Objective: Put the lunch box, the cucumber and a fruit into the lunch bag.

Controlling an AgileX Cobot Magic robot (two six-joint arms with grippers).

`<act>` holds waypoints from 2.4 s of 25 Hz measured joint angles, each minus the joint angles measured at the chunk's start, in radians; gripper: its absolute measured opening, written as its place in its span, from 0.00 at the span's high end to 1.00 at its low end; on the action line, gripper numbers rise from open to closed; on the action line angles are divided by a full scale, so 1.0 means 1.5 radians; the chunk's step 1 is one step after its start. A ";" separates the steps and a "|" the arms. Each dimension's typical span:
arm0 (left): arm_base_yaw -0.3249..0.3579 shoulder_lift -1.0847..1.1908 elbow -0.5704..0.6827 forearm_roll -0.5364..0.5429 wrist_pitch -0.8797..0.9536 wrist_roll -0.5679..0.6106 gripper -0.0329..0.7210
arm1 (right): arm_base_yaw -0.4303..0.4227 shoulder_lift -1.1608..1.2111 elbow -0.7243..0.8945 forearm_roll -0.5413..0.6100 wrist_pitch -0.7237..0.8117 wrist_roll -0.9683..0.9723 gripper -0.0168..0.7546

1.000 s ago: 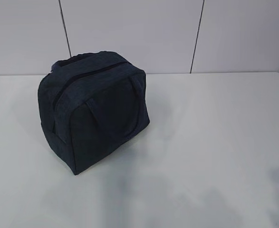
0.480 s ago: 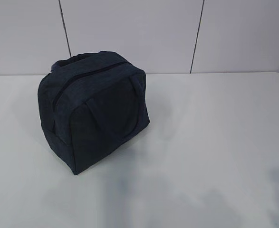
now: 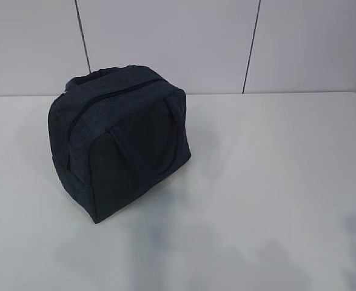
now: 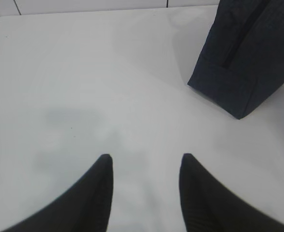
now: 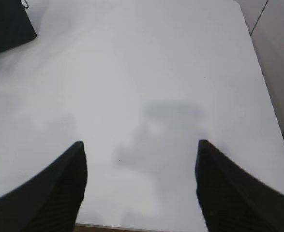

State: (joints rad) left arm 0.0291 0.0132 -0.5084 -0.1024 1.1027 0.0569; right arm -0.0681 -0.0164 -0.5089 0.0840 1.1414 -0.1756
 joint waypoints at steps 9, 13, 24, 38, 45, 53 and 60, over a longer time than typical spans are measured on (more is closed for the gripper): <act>0.000 0.000 0.000 0.000 0.000 0.000 0.52 | 0.000 0.000 0.000 0.000 0.000 0.000 0.32; 0.000 0.000 0.000 0.000 0.000 0.000 0.52 | 0.000 0.000 0.000 0.000 0.000 0.000 0.32; 0.000 0.000 0.000 0.000 0.000 0.000 0.52 | 0.000 0.000 0.000 0.000 0.000 0.000 0.32; 0.000 0.000 0.000 0.000 0.000 0.000 0.52 | 0.000 0.000 0.000 0.000 0.000 0.000 0.32; 0.000 0.000 0.000 0.000 0.000 0.000 0.52 | 0.000 0.000 0.000 0.000 0.000 0.000 0.32; 0.000 0.000 0.000 0.000 0.000 0.000 0.52 | 0.000 0.000 0.000 0.000 0.000 0.000 0.32; 0.000 0.000 0.000 0.000 0.000 0.000 0.52 | 0.000 0.000 0.000 0.000 0.000 0.000 0.32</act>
State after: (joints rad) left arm 0.0291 0.0132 -0.5084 -0.1024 1.1027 0.0569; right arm -0.0681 -0.0164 -0.5089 0.0840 1.1414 -0.1756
